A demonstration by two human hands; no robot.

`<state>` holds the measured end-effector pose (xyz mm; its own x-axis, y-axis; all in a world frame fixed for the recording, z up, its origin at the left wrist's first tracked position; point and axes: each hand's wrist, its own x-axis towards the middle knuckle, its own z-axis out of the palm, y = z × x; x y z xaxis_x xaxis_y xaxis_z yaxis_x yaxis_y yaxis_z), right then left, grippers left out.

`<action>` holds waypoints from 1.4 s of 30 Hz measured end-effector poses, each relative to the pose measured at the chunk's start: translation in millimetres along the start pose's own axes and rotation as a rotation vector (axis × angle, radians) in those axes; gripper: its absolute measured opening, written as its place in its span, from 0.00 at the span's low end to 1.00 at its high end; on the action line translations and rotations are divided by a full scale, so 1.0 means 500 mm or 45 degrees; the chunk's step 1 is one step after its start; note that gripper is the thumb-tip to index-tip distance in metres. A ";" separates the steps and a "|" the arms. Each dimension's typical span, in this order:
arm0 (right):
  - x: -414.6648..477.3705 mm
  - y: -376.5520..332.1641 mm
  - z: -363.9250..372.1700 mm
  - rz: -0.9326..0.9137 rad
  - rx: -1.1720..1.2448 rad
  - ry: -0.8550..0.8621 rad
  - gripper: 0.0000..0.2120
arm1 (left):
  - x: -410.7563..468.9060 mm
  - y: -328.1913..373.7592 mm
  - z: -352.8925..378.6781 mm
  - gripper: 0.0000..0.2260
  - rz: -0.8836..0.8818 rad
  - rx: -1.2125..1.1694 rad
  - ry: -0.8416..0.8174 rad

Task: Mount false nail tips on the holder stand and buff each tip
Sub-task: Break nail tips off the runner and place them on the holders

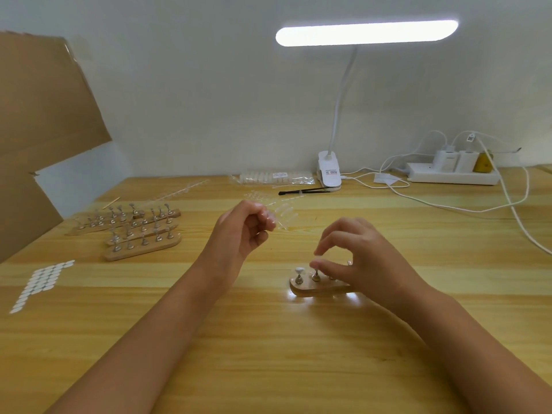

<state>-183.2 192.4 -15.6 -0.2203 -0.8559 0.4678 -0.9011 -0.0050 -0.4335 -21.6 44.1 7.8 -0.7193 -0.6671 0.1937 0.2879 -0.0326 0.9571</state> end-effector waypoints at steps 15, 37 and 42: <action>0.000 0.019 0.013 -0.081 0.004 -0.095 0.09 | 0.003 0.000 0.000 0.12 -0.033 -0.015 -0.099; 0.010 -0.035 -0.014 0.230 0.455 0.343 0.07 | -0.028 -0.023 0.042 0.09 0.378 0.850 0.022; 0.008 -0.038 -0.007 0.220 0.480 0.345 0.02 | -0.034 -0.022 0.049 0.09 0.391 0.850 0.037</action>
<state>-168.0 190.8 -2.9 -0.4889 -0.6956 0.5264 -0.6561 -0.1044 -0.7474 -28.1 73.9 -0.8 -0.6484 -0.5930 0.4774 0.0206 0.6132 0.7897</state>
